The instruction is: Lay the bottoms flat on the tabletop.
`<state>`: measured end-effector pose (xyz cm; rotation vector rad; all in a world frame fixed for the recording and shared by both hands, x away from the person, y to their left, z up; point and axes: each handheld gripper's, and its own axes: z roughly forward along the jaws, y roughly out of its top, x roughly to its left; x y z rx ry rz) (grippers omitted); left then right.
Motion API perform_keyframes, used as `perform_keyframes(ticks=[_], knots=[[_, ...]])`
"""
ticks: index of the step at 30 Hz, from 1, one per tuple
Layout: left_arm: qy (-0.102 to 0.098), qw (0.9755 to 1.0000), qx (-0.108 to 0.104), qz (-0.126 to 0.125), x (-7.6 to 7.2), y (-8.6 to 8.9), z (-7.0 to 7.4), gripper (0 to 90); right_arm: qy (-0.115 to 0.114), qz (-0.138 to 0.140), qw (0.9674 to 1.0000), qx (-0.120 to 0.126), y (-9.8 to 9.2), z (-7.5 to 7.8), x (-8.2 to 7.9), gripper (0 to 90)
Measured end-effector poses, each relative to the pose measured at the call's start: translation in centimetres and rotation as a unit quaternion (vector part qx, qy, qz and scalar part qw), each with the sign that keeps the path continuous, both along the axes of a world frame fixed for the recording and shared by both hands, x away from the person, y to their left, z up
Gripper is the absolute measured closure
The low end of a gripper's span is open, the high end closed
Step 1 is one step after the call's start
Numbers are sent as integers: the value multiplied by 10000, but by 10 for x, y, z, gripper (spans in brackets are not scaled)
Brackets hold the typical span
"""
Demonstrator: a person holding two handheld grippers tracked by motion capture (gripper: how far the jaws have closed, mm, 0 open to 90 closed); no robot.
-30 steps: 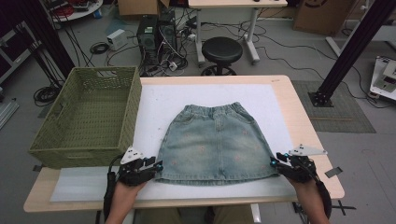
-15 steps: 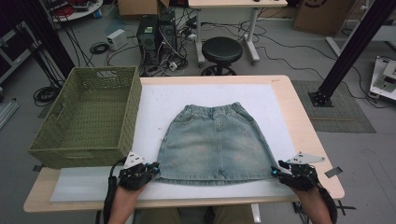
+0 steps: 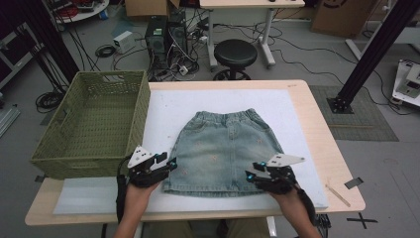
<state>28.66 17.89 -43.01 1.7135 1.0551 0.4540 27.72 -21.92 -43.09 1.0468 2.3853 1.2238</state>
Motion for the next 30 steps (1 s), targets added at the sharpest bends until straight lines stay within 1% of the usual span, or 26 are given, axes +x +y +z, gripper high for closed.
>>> perform_keyframes(ticks=[2, 4, 6, 7, 10, 11, 12, 13, 15, 17, 20, 23, 24, 25, 26, 27, 28, 30], knots=[[-67, 10000, -10, 0, 5, -1, 1, 534, 74, 159, 9998, -45, 15, -3, 1, 599], [-98, 9999, -68, -10, 10, 0, 0, 527, 138, 262, 9995, -88, 25, -6, 4, 603], [-75, 9999, -99, 24, 13, 0, -1, 510, 255, 333, 9990, -175, 34, -9, 7, 614], [-60, 9999, -120, 32, 16, 1, -1, 504, 259, 392, 9986, -259, 38, -10, 8, 626], [-27, 9999, -122, 50, 18, 2, -2, 487, 283, 477, 9969, -563, 48, -15, 9, 719], [-24, 9999, -125, 61, 18, 1, -3, 485, 203, 460, 9967, -639, 50, -16, 8, 755], [-19, 9999, -100, 54, 19, 2, -3, 483, 178, 464, 9967, -642, 50, -16, 8, 783], [-9, 9999, -104, 46, 19, 1, -4, 483, 186, 468, 9965, -665, 50, -15, 8, 838], [5, 9999, -94, 40, 19, 1, -4, 482, 138, 504, 9956, -778, 52, -14, 6, 864], [24, 10000, -83, -11, 19, 0, -4, 480, 147, 563, 9950, -807, 52, -13, 5, 866], [12, 9999, -32, -122, 18, -2, -4, 472, 165, 704, 9947, -732, 51, -12, 0, 865], [30, 9999, 3, -123, 18, -2, -5, 461, 180, 908, 9931, -723, 51, -12, -7, 860], [40, 9999, 17, -122, 19, -1, -6, 457, 230, 944, 9927, -719, 50, -12, -7, 852], [47, 9999, -2, -109, 19, -1, -6, 455, 302, 959, 9926, -686, 48, -12, -6, 827], [68, 9999, -2, -102, 19, -1, -6, 448, 397, 975, 9924, -631, 47, -12, -6, 773], [74, 9999, -5, -106, 19, -1, -6, 443, 427, 1044, 9919, -592, 46, -12, -5, 761], [74, 9999, 1, -106, 18, -1, -6, 443, 375, 1057, 9920, -588, 45, -11, -6, 758], [84, 9999, 10, -103, 18, -2, -7, 442, 194, 892, 9951, -387, 44, -6, -6, 690]])
